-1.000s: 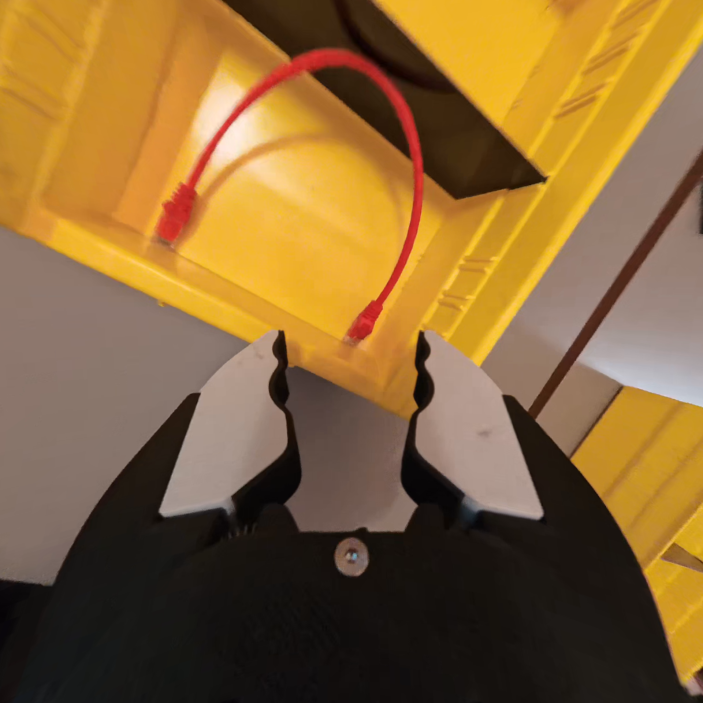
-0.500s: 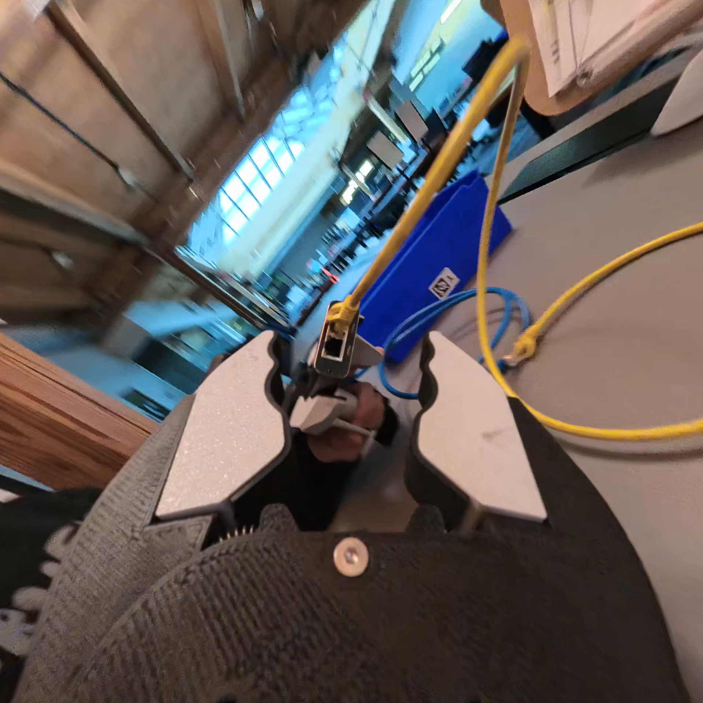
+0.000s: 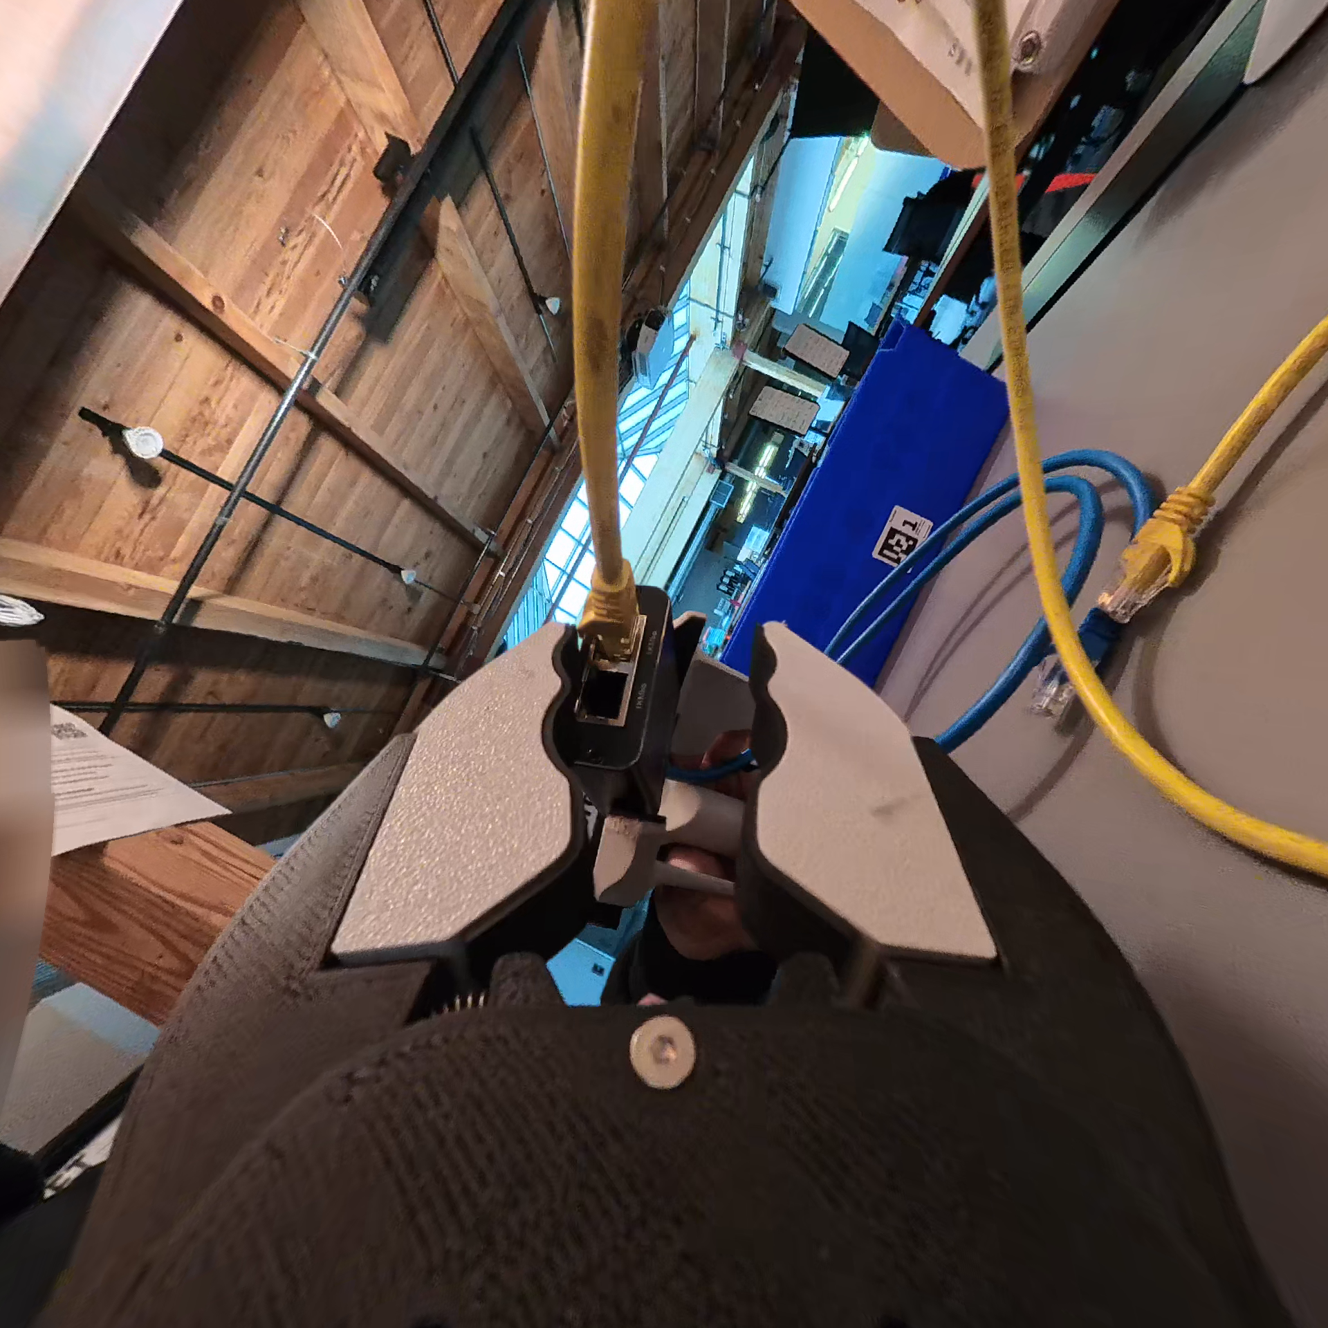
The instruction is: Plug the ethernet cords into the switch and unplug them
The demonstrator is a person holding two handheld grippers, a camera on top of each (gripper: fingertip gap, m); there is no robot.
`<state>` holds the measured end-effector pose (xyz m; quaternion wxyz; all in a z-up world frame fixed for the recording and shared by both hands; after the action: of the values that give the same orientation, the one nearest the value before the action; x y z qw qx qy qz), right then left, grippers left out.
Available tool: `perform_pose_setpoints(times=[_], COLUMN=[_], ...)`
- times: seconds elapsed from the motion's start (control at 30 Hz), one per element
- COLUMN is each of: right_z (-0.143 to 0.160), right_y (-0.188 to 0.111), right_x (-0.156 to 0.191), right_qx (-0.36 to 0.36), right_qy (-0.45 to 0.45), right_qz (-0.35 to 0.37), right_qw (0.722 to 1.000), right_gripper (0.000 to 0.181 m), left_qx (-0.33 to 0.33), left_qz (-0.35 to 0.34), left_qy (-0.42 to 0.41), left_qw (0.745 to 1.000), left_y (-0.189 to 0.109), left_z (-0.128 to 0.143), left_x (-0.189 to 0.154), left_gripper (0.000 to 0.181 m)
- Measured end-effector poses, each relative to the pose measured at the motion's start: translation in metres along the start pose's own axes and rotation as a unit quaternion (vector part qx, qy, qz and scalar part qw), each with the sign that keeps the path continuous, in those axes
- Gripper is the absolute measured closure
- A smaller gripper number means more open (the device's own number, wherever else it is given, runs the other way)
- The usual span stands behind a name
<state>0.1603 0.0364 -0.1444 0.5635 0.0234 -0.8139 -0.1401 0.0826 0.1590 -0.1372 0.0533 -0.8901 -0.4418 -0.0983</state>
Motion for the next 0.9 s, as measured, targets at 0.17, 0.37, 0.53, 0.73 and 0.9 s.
perform_pose_setpoints(times=[0.17, 0.37, 0.53, 0.73, 0.9], right_z=[0.0017, 0.0032, 0.0062, 0.0077, 0.0078], right_y=[0.0009, -0.0007, -0.0006, -0.0006, -0.001], right_x=[0.0028, 0.0024, 0.0012, -0.0004, -0.0007], right_qx=[-0.009, -0.03, -0.063, -0.092, -0.101], right_qy=[0.003, 0.021, 0.032, 0.04, 0.038], right_qz=[0.012, 0.011, 0.009, 0.007, 0.011], right_qw=[1.0, 0.999, 0.997, 0.995, 0.994], right_gripper=[0.151, 0.16, 0.16, 0.159, 0.16], left_qx=[0.019, 0.031, 0.032, 0.034, 0.037], left_qz=[-0.004, -0.012, -0.018, -0.025, -0.031], left_qy=[0.01, 0.016, 0.009, 0.004, 0.003], left_qw=[1.0, 0.999, 0.999, 0.999, 0.999], left_y=[0.0013, 0.0037, 0.0052, 0.0072, 0.0079], left_z=[0.0022, 0.0036, 0.0039, 0.0039, 0.0044], left_x=[-0.0003, -0.0013, -0.0018, -0.0025, -0.0025], left_gripper=[0.118, 0.118, 0.118, 0.118, 0.118])
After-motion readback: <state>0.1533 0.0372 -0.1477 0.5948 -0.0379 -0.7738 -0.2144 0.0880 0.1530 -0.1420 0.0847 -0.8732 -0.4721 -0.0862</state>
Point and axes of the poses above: each gripper's, where its closed fingertips meet, y out along the fingers, z out of its underside, x = y × z across the jaws, the point moved 8 cm from there along -y, back along the fingers, and after that the axes turned 3 degrees about z, right-handed, at the moved point
